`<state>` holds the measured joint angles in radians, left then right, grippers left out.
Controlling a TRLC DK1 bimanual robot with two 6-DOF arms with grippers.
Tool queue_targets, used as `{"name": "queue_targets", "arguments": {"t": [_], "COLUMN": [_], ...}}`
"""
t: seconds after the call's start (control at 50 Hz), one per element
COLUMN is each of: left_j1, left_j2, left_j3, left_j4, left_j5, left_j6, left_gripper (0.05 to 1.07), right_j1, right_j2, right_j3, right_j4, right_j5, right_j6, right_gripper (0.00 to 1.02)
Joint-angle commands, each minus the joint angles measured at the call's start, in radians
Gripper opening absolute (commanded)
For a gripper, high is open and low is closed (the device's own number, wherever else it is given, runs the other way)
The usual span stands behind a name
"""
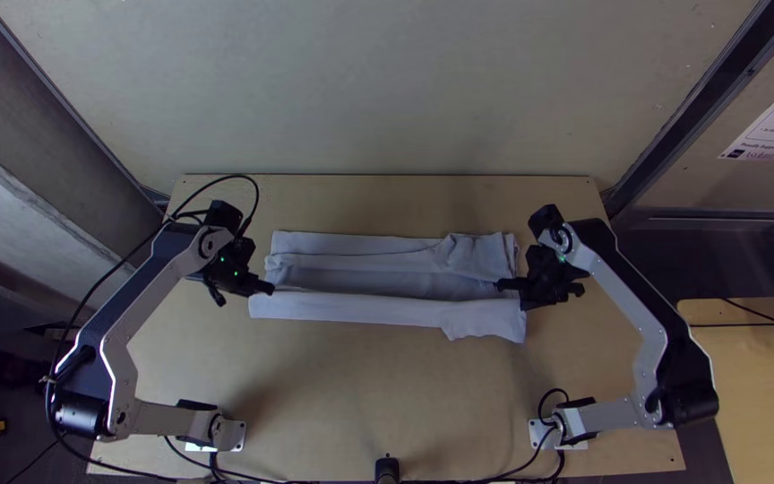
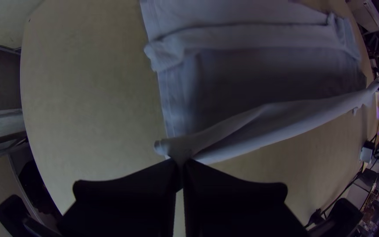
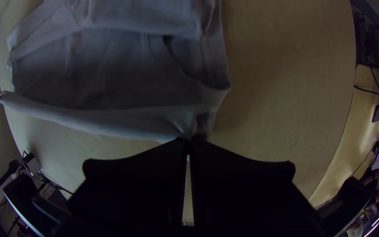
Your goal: Fold the t-shirt
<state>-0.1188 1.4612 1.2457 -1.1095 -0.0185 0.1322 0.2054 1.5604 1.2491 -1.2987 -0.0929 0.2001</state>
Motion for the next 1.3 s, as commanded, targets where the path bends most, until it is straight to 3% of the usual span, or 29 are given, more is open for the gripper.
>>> {"name": "queue_targets", "arguments": {"t": [0.0,0.84,0.9,0.94,0.96,1.0,1.04,1.06,1.14,1.28], "left_j1": [0.019,0.067,0.068,0.07,0.071,0.073,0.073,0.073,0.079,0.113], "left_j2": [0.056,0.538,0.561,0.57,0.574,0.579,0.582,0.584,0.584,0.556], "left_j3": [0.066,0.523,0.537,0.544,0.548,0.552,0.554,0.557,0.567,0.571], "left_j4": [0.01,0.034,0.037,0.04,0.043,0.048,0.051,0.053,0.054,0.062], "left_j5": [-0.006,-0.005,-0.005,-0.005,-0.005,-0.005,-0.005,-0.005,0.003,0.035], "left_j6": [0.021,0.052,0.033,0.029,0.026,0.018,0.01,0.003,-0.009,-0.011], "left_gripper": [0.08,0.08,0.1,0.21,0.31,0.58,0.91,1.04,1.03,1.03], "right_j1": [-0.031,-0.104,-0.104,-0.103,-0.101,-0.103,-0.103,-0.104,-0.113,-0.149], "right_j2": [0.067,0.581,0.593,0.596,0.598,0.601,0.601,0.601,0.589,0.526], "right_j3": [0.064,0.538,0.552,0.555,0.558,0.567,0.572,0.573,0.587,0.61], "right_j4": [-0.008,0.024,0.042,0.052,0.058,0.07,0.079,0.084,0.125,0.167], "right_j5": [0.024,0.03,0.032,0.033,0.033,0.045,0.059,0.068,0.122,0.148], "right_j6": [-0.027,-0.048,-0.047,-0.047,-0.047,-0.044,-0.042,-0.042,-0.033,-0.013], "right_gripper": [0.02,0.03,0.11,0.24,0.31,0.57,0.93,1.0,0.99,0.99]}}
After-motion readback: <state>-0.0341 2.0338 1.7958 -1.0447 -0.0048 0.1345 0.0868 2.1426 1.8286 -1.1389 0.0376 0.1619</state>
